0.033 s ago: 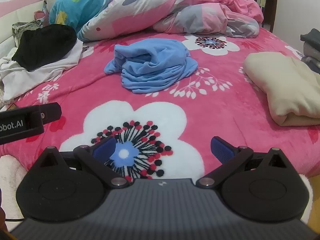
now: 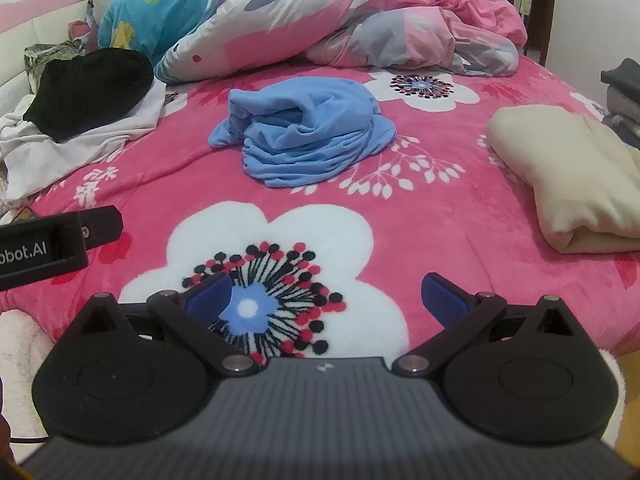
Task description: Fold clothes
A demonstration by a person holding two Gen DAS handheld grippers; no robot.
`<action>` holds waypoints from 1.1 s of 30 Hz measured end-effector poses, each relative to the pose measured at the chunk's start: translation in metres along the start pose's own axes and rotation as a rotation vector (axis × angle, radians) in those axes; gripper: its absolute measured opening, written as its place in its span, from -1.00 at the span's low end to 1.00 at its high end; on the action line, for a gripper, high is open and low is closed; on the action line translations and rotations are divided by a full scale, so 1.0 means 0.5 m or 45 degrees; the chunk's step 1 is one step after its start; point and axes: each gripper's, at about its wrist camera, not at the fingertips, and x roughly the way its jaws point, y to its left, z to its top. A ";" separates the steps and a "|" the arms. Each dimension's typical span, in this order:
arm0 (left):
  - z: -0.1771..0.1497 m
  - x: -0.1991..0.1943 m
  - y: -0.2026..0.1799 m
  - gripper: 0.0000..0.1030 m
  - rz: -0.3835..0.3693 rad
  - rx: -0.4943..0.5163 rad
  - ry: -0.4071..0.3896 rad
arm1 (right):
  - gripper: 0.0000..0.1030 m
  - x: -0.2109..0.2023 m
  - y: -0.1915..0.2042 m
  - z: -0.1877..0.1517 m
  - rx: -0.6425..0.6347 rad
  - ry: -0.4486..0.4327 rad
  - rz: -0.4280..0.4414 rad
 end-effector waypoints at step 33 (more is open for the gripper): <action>-0.009 0.009 0.018 1.00 0.018 0.028 0.000 | 0.97 0.001 0.014 -0.004 -0.029 -0.020 -0.028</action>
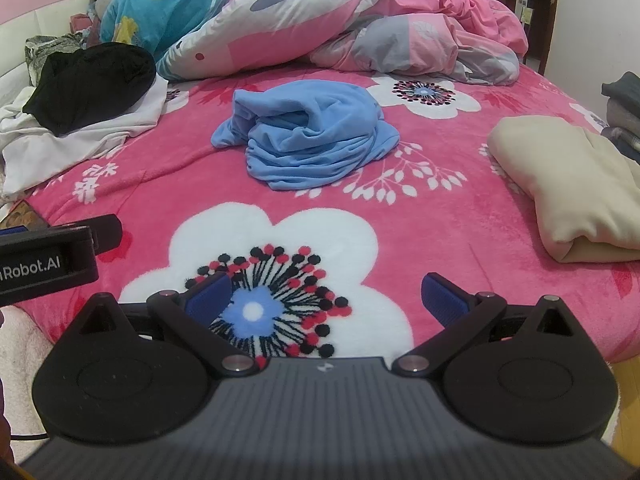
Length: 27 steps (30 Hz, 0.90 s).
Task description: Fold clothes
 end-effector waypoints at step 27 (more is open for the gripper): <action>-0.002 0.002 -0.003 1.00 -0.004 0.006 0.008 | 0.97 0.000 0.002 -0.005 0.002 -0.002 -0.008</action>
